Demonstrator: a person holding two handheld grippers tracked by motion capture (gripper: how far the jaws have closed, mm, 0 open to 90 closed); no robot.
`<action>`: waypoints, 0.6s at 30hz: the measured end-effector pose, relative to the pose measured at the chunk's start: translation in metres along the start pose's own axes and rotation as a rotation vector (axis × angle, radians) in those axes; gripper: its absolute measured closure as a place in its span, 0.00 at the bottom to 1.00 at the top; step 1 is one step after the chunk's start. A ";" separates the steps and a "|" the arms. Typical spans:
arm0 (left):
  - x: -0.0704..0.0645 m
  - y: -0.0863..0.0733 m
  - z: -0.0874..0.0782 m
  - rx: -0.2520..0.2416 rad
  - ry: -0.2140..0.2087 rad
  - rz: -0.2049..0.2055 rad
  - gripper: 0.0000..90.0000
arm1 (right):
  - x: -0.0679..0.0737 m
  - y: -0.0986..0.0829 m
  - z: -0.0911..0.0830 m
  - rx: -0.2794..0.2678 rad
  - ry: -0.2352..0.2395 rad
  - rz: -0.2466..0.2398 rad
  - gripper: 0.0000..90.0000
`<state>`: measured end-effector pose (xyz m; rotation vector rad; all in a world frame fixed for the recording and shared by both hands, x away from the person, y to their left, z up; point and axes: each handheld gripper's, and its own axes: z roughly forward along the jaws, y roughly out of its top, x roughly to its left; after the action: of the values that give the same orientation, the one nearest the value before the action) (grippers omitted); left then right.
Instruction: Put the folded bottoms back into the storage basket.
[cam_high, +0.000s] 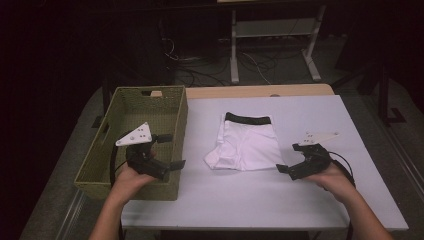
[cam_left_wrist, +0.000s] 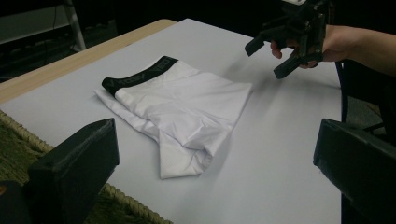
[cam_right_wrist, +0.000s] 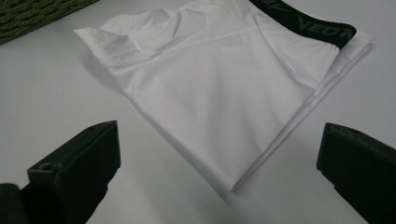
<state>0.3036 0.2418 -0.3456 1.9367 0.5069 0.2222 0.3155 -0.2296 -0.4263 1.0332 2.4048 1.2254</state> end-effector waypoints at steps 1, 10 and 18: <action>0.000 0.000 0.000 0.000 0.000 0.000 0.00 | 0.000 0.001 0.002 0.000 0.002 0.000 0.00; 0.000 0.000 0.000 -0.001 -0.003 0.001 0.00 | -0.004 0.008 0.013 0.009 0.013 0.004 0.00; 0.001 0.000 -0.001 -0.005 -0.005 0.000 0.00 | -0.005 0.007 0.022 0.044 0.017 0.009 0.14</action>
<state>0.3038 0.2428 -0.3456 1.9322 0.5028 0.2181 0.3333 -0.2168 -0.4347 1.0512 2.4527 1.1941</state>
